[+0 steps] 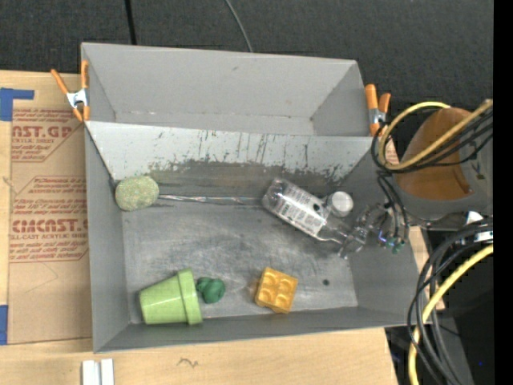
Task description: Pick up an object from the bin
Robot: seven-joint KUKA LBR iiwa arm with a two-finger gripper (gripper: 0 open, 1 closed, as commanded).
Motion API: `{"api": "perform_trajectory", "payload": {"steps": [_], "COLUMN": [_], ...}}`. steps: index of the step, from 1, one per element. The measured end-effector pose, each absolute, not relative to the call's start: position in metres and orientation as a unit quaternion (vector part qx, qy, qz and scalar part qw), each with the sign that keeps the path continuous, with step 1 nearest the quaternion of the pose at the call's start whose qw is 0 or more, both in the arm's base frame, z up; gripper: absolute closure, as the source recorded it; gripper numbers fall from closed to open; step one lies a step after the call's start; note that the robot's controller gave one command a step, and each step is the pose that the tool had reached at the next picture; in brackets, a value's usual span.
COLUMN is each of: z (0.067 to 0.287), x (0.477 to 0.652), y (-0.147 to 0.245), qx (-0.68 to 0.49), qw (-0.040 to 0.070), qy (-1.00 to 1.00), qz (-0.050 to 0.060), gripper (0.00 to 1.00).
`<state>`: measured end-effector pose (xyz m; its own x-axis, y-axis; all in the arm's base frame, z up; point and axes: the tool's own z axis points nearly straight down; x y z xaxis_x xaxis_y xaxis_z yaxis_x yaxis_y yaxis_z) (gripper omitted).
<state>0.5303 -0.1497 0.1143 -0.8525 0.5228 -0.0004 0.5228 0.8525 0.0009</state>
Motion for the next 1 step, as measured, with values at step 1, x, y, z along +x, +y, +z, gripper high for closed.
{"api": "perform_trajectory", "payload": {"steps": [1], "z": [0.1177], "x": [0.5300], "y": [-0.1494], "qx": [0.271], "qw": [0.000], "qy": [0.962], "qz": [0.000], "gripper": [1.00]}}
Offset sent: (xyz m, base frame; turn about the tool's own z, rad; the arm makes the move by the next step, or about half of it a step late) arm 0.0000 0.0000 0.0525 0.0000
